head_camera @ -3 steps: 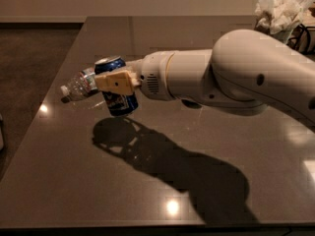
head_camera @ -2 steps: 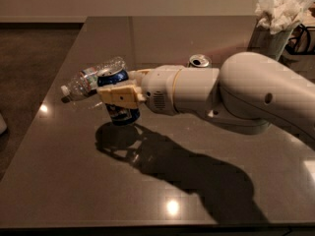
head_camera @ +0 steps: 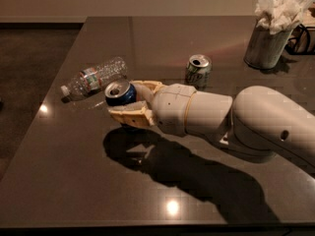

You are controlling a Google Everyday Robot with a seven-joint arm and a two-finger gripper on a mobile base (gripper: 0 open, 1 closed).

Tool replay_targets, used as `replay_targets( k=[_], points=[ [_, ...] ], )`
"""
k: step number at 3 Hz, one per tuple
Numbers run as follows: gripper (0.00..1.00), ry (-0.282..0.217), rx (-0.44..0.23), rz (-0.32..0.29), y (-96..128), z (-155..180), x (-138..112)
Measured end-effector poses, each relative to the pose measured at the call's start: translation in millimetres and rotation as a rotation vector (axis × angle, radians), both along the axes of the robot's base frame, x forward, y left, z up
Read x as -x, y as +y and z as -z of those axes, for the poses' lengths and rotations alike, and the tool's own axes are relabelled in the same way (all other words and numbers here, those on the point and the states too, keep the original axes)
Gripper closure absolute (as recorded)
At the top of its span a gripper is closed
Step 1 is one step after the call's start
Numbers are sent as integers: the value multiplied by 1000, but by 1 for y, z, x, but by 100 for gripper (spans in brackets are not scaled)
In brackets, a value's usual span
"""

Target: Place pepsi can upright

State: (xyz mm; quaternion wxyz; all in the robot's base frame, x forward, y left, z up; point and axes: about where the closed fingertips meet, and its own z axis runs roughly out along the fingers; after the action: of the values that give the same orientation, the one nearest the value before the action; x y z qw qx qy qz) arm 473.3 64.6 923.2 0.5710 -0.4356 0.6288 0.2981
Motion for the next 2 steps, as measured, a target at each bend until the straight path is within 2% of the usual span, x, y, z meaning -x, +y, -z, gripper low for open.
replay_targets(
  k=[1, 2],
  points=[
    [81, -143, 23, -8, -8, 5, 3],
    [59, -196, -6, 22, -15, 7, 2]
  ],
)
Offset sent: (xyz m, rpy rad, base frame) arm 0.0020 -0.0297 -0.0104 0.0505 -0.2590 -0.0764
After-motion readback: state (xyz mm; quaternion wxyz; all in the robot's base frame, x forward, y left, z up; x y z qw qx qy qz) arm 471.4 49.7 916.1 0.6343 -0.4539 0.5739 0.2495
